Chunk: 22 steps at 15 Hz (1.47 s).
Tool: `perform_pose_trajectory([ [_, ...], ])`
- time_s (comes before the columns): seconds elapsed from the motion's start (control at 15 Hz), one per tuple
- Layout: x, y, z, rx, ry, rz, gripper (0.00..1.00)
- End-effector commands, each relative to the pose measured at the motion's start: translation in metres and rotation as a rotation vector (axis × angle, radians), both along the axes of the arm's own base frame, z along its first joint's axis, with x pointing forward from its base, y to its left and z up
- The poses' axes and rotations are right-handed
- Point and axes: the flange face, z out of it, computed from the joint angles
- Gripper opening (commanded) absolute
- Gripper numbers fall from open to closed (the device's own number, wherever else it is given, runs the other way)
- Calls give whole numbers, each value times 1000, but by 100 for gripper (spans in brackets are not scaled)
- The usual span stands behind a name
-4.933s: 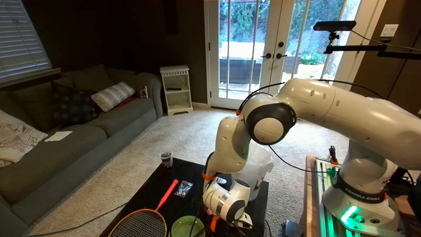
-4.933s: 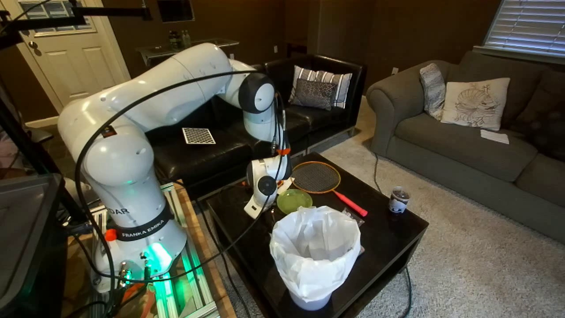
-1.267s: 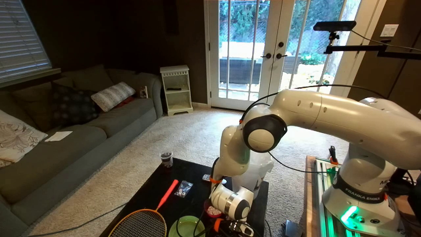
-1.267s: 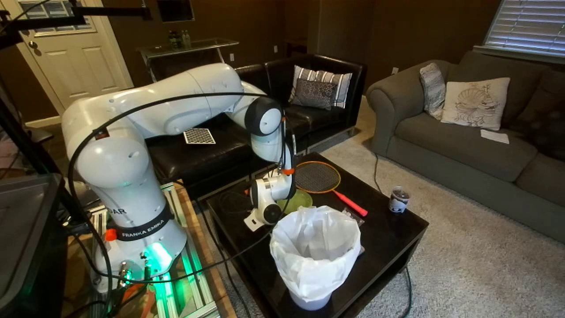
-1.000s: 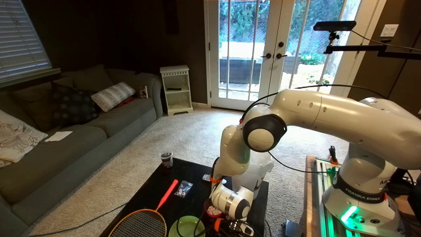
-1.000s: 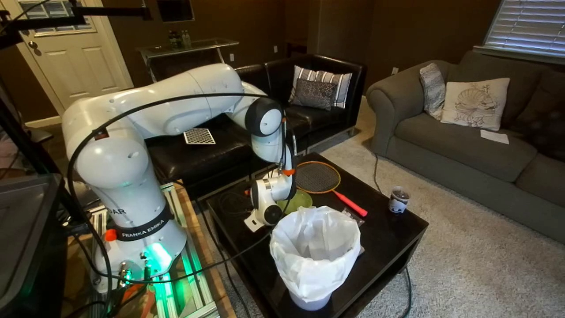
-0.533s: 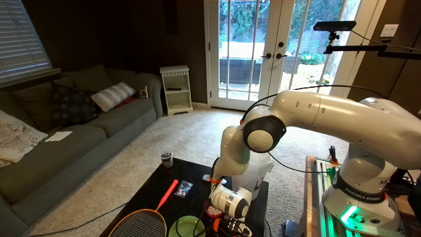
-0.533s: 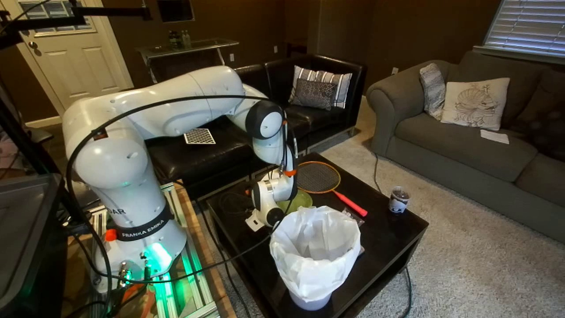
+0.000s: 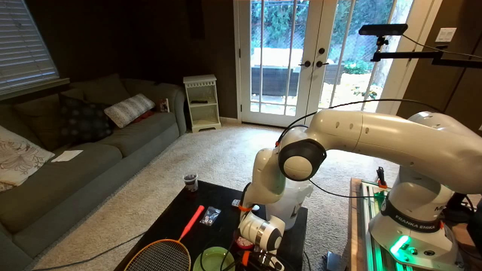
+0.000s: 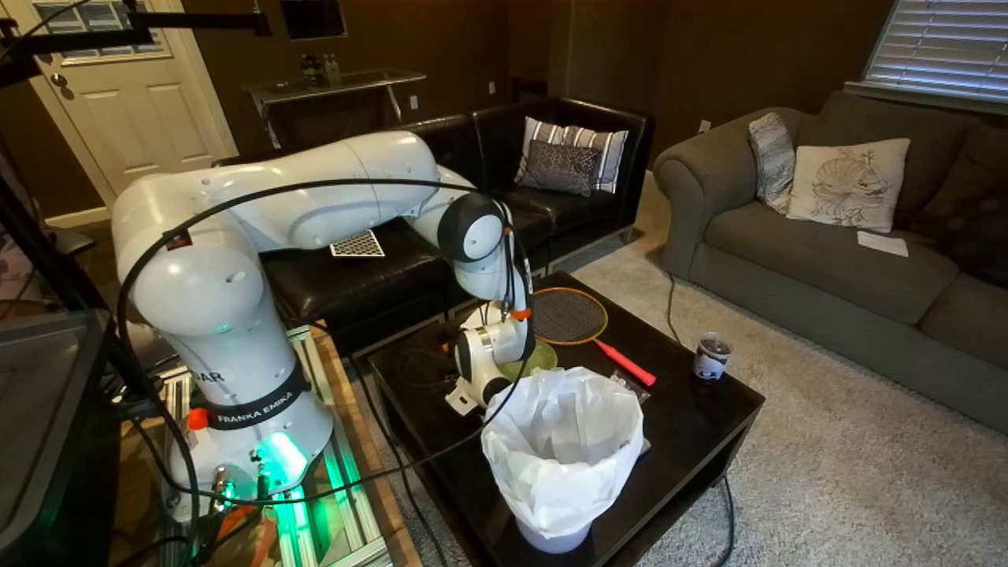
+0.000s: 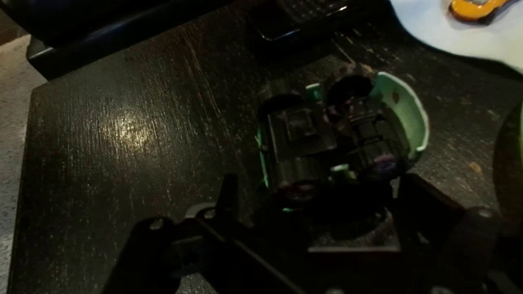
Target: Pick up the green object and put it back down
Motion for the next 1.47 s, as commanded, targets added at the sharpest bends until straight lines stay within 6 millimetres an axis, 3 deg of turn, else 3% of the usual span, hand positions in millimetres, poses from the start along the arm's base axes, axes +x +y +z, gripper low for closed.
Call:
perform_pose_trajectory([
  [0.0, 8, -1, 3, 19, -35, 39, 100],
  [0.47, 10, 7, 5, 72, -74, 125, 100],
  [0.53, 10, 8, 5, 73, -74, 141, 75],
  [0.6, 10, 8, 5, 70, -74, 149, 74],
  [0.8, 12, 7, -5, 60, -69, 167, 55],
  [1.07, 14, 4, -5, -16, -74, 176, 54],
  [1.4, 14, 15, 24, -161, -52, 194, 54],
])
